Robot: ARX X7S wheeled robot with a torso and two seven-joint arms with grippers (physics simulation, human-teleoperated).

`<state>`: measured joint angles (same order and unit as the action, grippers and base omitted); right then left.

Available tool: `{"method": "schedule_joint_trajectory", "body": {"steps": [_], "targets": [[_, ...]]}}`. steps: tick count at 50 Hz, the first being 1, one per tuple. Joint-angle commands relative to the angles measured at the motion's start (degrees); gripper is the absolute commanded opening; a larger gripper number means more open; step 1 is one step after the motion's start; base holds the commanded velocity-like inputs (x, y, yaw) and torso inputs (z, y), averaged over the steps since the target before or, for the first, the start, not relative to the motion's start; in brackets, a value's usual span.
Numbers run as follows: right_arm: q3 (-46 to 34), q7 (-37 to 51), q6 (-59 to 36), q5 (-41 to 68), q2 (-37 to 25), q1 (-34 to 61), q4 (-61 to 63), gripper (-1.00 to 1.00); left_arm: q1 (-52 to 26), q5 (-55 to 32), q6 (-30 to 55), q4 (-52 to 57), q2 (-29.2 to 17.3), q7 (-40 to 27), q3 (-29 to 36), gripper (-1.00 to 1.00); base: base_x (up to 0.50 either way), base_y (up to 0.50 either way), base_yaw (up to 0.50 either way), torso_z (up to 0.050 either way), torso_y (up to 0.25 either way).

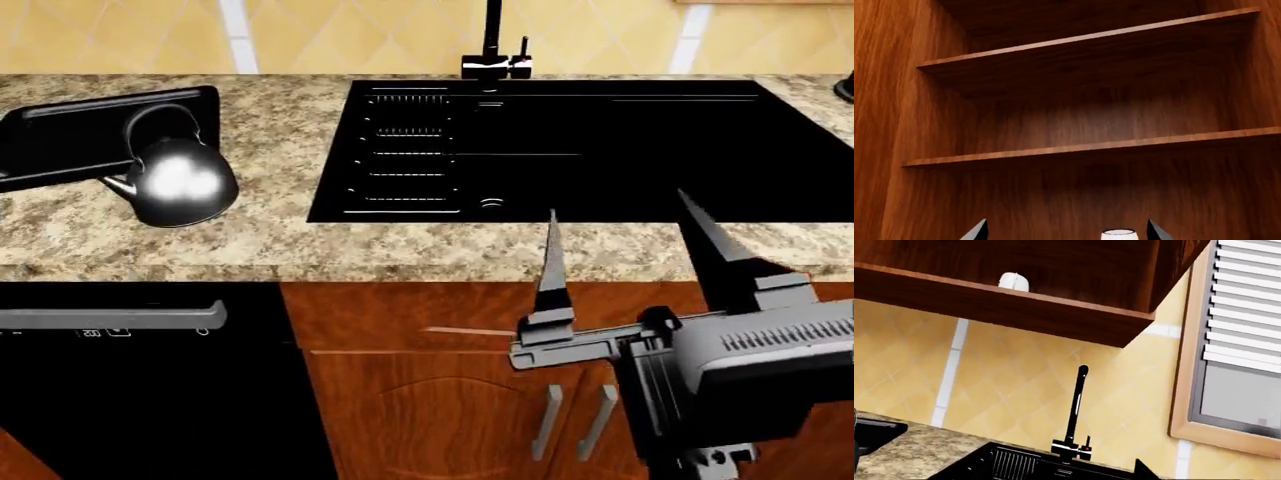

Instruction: Pick the kettle from the counter and place it on the tray. Then pick the mug from the cabinet and place it on the tray. Then close the cabinet doors.

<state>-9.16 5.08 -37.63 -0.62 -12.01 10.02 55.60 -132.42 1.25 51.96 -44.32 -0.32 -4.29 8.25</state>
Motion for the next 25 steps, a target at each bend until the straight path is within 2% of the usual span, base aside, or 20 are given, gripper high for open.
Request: {"method": "schedule_joint_trajectory", "body": {"steps": [1,4,5,9,23,25], "targets": [[-8.3,34.5,-19.7,36.3,-34.8,53.4,-6.0,1.0,-2.6,3.7,0.6,-5.0,0.3,3.9,1.4,1.0,0.0,0.0,0.0,0.0,0.0],[-9.6,60.3,-20.4,62.1,-34.3,77.4,-7.7,1.0,-2.6,3.7,0.6,-5.2,0.3,4.2,1.8,1.0,0.0,0.0,0.0,0.0,0.0],[-9.7,68.9,-20.4,70.7,-34.3,78.2,-8.0,1.0,-2.6,3.7,0.6,-5.4,0.3,4.4,1.9,1.0,0.0,0.0,0.0,0.0,0.0],[-9.8,69.1,-20.2,105.1,-34.4,79.6,-8.5,1.0,-2.6,3.5,0.1,-6.1,0.3,4.5,1.7,1.0,0.0,-0.38,0.0,0.0,0.0],[-9.6,68.5,-19.8,106.1,-34.9,79.4,-8.8,1.0,-2.6,1.8,-1.0,-8.1,0.2,4.2,2.4,1.0,0.0,-0.5,0.0,0.0,0.0],[-9.7,68.5,-19.8,106.5,-35.0,80.1,-9.5,1.0,-2.6,2.0,-1.1,-8.3,0.2,4.2,2.1,1.0,0.0,0.0,0.0,0.0,0.0]]}}
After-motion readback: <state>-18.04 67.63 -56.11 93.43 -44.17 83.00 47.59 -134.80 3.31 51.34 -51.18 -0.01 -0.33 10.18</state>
